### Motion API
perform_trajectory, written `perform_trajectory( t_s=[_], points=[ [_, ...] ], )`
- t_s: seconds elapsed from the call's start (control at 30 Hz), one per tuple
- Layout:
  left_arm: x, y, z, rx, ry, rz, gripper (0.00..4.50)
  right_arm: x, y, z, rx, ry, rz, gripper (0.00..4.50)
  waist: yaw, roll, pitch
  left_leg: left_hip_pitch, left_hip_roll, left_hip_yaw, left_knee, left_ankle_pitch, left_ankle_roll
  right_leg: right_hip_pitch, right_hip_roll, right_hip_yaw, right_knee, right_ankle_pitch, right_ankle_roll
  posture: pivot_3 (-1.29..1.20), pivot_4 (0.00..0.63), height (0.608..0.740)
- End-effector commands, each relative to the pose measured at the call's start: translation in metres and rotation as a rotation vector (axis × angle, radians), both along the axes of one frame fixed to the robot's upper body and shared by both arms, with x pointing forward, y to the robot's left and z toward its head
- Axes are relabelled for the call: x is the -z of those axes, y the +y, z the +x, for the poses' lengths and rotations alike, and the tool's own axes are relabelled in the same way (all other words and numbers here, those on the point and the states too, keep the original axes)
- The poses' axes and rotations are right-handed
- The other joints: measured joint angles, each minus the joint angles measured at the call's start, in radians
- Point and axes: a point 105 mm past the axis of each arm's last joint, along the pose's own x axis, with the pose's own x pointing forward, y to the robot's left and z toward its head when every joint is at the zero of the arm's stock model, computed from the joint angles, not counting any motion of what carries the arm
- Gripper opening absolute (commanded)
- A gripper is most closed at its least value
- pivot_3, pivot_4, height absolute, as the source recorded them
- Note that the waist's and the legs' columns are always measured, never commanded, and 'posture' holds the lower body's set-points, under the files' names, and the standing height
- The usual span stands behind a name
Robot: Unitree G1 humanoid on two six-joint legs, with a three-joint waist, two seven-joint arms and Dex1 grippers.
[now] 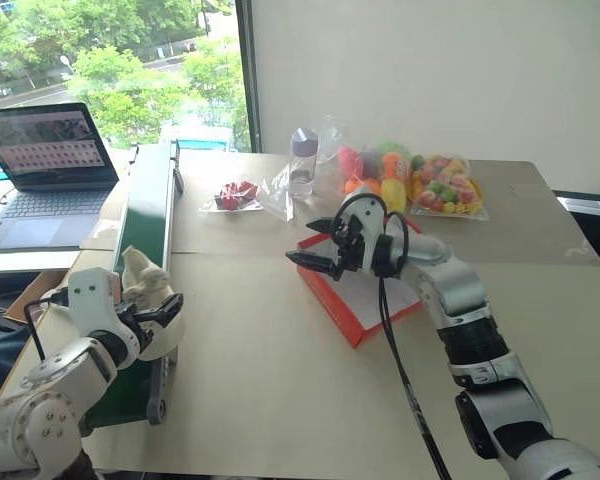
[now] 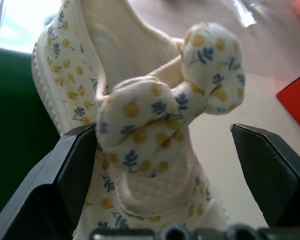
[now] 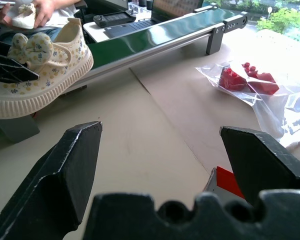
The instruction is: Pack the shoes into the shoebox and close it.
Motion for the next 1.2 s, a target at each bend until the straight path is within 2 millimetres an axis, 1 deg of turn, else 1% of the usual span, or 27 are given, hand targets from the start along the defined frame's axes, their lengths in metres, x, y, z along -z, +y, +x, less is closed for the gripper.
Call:
perform_trajectory(
  t_s=[0.03, 0.1, 0.13, 0.17, 0.2, 0.23, 0.3, 0.33, 0.4, 0.5, 0.57, 0.67, 0.73, 0.77, 0.8, 0.83, 0.87, 0.93, 1.0, 1.03, 1.07, 1.1, 1.13, 1.2],
  points=[
    [0.040, 0.023, -0.019, -0.140, 0.201, -0.005, 4.48, -0.017, -0.004, -0.001, 0.006, -0.056, 0.011, 4.50, -0.002, 0.005, -0.003, 0.002, 0.000, 0.000, 0.000, 0.000, 0.000, 0.002, 0.000, 0.000, 0.000, -0.001, 0.000, 0.00, 0.150, 0.740],
    [0.040, 0.030, -0.019, -0.159, 0.202, 0.021, 4.48, -0.015, -0.005, -0.001, 0.009, -0.055, 0.002, 4.50, -0.010, 0.010, -0.006, 0.004, 0.000, 0.000, -0.001, 0.000, 0.000, 0.002, 0.000, 0.000, 0.000, -0.001, -0.001, 0.00, 0.150, 0.740],
    [0.039, 0.032, -0.018, -0.166, 0.199, 0.033, 3.96, -0.015, -0.006, -0.001, 0.011, -0.055, -0.003, 4.50, -0.015, 0.012, -0.007, 0.004, 0.001, 0.000, -0.002, 0.000, 0.000, 0.002, 0.000, 0.000, 0.000, -0.001, -0.001, 0.00, 0.150, 0.740],
    [0.037, 0.035, -0.017, -0.172, 0.194, 0.049, 3.78, -0.014, -0.006, -0.001, 0.012, -0.056, -0.006, 4.50, -0.017, 0.013, -0.008, 0.005, 0.001, 0.000, -0.003, 0.000, 0.000, 0.002, 0.001, 0.000, 0.000, -0.001, -0.001, 0.00, 0.150, 0.740],
    [0.036, 0.036, -0.014, -0.170, 0.190, 0.052, 3.37, -0.014, -0.006, -0.001, 0.012, -0.057, -0.006, 4.50, -0.018, 0.014, -0.008, 0.007, 0.001, 0.000, -0.004, 0.000, 0.000, 0.002, 0.001, 0.000, 0.000, -0.002, -0.002, 0.00, 0.150, 0.740],
    [0.034, 0.038, -0.012, -0.171, 0.185, 0.062, 3.09, -0.014, -0.005, -0.001, 0.013, -0.057, -0.006, 4.50, -0.019, 0.014, -0.008, 0.008, 0.001, -0.001, -0.005, 0.000, 0.000, 0.002, 0.001, 0.000, 0.001, -0.002, -0.002, 0.00, 0.150, 0.740],
    [0.032, 0.038, -0.008, -0.161, 0.179, 0.086, 2.28, -0.014, -0.005, -0.001, 0.012, -0.058, -0.006, 4.50, -0.018, 0.014, -0.008, 0.009, 0.001, -0.003, -0.007, 0.000, 0.000, 0.002, 0.004, 0.000, 0.001, -0.002, -0.002, 0.00, 0.150, 0.740],
    [0.031, 0.039, -0.006, -0.162, 0.172, 0.090, 2.04, -0.014, -0.004, -0.001, 0.012, -0.058, -0.005, 4.50, -0.017, 0.014, -0.008, 0.009, 0.002, -0.004, -0.007, 0.000, 0.000, 0.002, 0.006, 0.000, 0.001, -0.002, -0.003, 0.00, 0.150, 0.740],
    [0.026, 0.042, -0.002, -0.169, 0.155, 0.111, 1.42, -0.013, -0.004, -0.001, 0.011, -0.058, -0.008, 4.50, -0.015, 0.014, -0.009, 0.009, 0.003, -0.005, -0.008, 0.000, -0.001, 0.002, 0.009, 0.001, 0.001, -0.003, -0.004, 0.00, 0.150, 0.740],
    [0.017, 0.047, 0.005, -0.186, 0.118, 0.141, 0.41, -0.011, -0.003, -0.002, 0.012, -0.056, -0.010, 4.50, -0.014, 0.015, -0.009, 0.009, 0.005, -0.007, -0.008, 0.000, -0.001, 0.002, 0.012, 0.001, 0.001, -0.003, -0.005, 0.00, 0.150, 0.740],
    [0.008, 0.052, 0.008, -0.199, 0.088, 0.174, 0.05, -0.011, -0.003, -0.002, 0.012, -0.055, -0.011, 4.50, -0.013, 0.015, -0.009, 0.008, 0.006, -0.007, -0.008, 0.000, -0.001, 0.001, 0.013, 0.001, 0.001, -0.003, -0.005, 0.00, 0.150, 0.740],
    [-0.005, 0.057, 0.015, -0.217, 0.034, 0.212, 0.01, -0.010, -0.003, -0.002, 0.012, -0.054, -0.011, 4.50, -0.014, 0.014, -0.008, 0.007, 0.009, -0.007, -0.008, 0.000, -0.001, -0.002, 0.015, 0.000, 0.001, -0.003, -0.005, 0.00, 0.150, 0.740],
    [-0.027, 0.060, 0.024, -0.221, -0.054, 0.260, 0.01, -0.011, -0.003, -0.002, 0.014, -0.054, -0.009, 4.50, -0.015, 0.013, -0.007, 0.005, 0.012, -0.006, -0.008, 0.002, -0.004, -0.004, 0.016, 0.000, 0.001, -0.003, -0.005, 0.00, 0.150, 0.740],
    [-0.045, 0.058, 0.032, -0.208, -0.134, 0.282, 0.01, -0.012, -0.004, -0.001, 0.016, -0.052, 0.002, 4.50, -0.015, 0.010, -0.006, 0.005, 0.013, -0.005, -0.008, 0.002, -0.004, -0.005, 0.017, -0.001, 0.001, -0.003, -0.005, 0.00, 0.150, 0.740],
    [-0.058, 0.057, 0.037, -0.199, -0.190, 0.296, 0.01, -0.013, -0.004, -0.001, 0.018, -0.050, 0.010, 4.50, -0.015, 0.005, -0.003, 0.003, 0.014, -0.005, -0.008, 0.003, -0.005, -0.006, 0.018, -0.001, 0.001, -0.003, -0.005, 0.00, 0.150, 0.740],
    [-0.081, 0.048, 0.046, -0.151, -0.287, 0.305, 0.01, -0.019, -0.004, 0.000, 0.022, -0.035, 0.059, 4.50, -0.014, 0.001, -0.001, 0.001, 0.016, -0.006, -0.008, 0.004, -0.007, -0.008, 0.020, -0.002, 0.001, -0.003, -0.005, 0.00, 0.150, 0.740],
    [-0.100, 0.038, 0.052, -0.103, -0.366, 0.310, 0.01, -0.026, -0.005, 0.001, 0.030, -0.019, 0.107, 4.50, -0.013, -0.004, 0.002, -0.001, 0.018, -0.006, -0.008, 0.008, -0.013, -0.009, 0.022, -0.002, 0.000, -0.003, -0.005, 0.00, 0.150, 0.740],
    [-0.128, 0.021, 0.060, -0.022, -0.467, 0.314, 0.01, -0.038, -0.008, 0.003, 0.038, 0.012, 0.186, 4.50, -0.008, -0.008, 0.003, -0.007, 0.019, -0.007, -0.008, 0.009, -0.016, -0.013, 0.024, -0.001, 0.000, 0.000, -0.010, 0.00, 0.150, 0.740],
    [-0.140, 0.011, 0.064, 0.028, -0.502, 0.323, 0.01, -0.043, -0.012, 0.006, 0.056, 0.041, 0.222, 4.50, -0.006, -0.009, 0.003, -0.013, 0.016, -0.006, -0.008, 0.009, -0.015, -0.017, 0.023, 0.002, -0.001, 0.002, -0.016, 0.00, 0.150, 0.740],
    [-0.145, 0.004, 0.066, 0.061, -0.520, 0.316, 0.01, -0.045, -0.014, 0.008, 0.070, 0.055, 0.236, 4.50, -0.006, -0.009, 0.003, -0.016, 0.015, -0.005, -0.008, 0.007, -0.013, -0.019, 0.023, 0.004, -0.001, 0.003, -0.014, 0.00, 0.150, 0.740],
    [-0.149, -0.003, 0.067, 0.096, -0.537, 0.306, 0.01, -0.047, -0.015, 0.010, 0.082, 0.068, 0.254, 4.50, -0.006, -0.009, 0.003, -0.018, 0.014, -0.005, -0.008, 0.006, -0.009, -0.020, 0.022, 0.004, -0.002, 0.007, -0.017, 0.00, 0.150, 0.740],
    [-0.154, -0.012, 0.069, 0.137, -0.558, 0.291, 0.01, -0.050, -0.018, 0.013, 0.094, 0.090, 0.285, 4.50, -0.006, -0.009, 0.003, -0.018, 0.014, -0.004, -0.008, 0.007, -0.005, -0.020, 0.022, 0.004, -0.001, 0.007, -0.017, 0.00, 0.150, 0.740],
    [-0.158, -0.022, 0.069, 0.187, -0.574, 0.274, 0.01, -0.054, -0.020, 0.014, 0.104, 0.113, 0.322, 4.50, -0.006, -0.009, 0.003, -0.019, 0.014, -0.003, -0.008, 0.005, -0.002, -0.020, 0.023, 0.004, -0.001, 0.007, -0.017, 0.00, 0.150, 0.740],
    [-0.164, -0.061, 0.068, 0.377, -0.605, 0.224, 0.01, -0.076, -0.027, 0.015, 0.086, 0.177, 0.467, 4.50, -0.006, -0.011, 0.004, -0.021, 0.015, -0.003, -0.008, 0.004, -0.003, -0.021, 0.024, 0.003, -0.002, 0.007, -0.016, 0.00, 0.150, 0.740]
  ],
)
